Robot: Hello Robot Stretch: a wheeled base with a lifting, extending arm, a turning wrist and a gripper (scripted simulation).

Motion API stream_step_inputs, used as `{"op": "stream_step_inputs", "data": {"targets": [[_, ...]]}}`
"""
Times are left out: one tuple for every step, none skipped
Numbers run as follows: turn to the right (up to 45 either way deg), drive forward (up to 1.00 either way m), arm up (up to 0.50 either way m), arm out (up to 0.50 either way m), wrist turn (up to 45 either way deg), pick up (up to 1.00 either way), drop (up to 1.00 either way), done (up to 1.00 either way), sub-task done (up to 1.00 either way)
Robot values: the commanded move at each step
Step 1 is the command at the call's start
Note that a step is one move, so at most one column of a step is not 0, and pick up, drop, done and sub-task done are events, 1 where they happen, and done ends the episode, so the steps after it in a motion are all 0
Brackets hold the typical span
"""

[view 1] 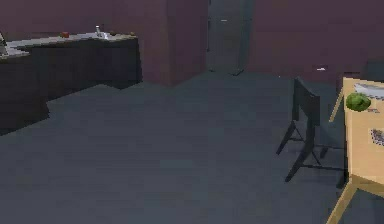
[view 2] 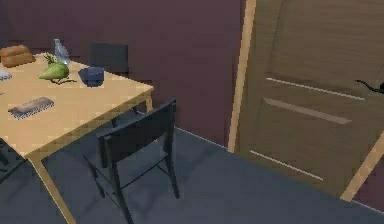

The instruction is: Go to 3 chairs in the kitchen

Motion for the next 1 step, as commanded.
{"op": "stream_step_inputs", "data": {"targets": [[0.0, 0.4, 0.0, 0.0, 0.0, 0.0, 0.0, 0.0, 0.0]]}}
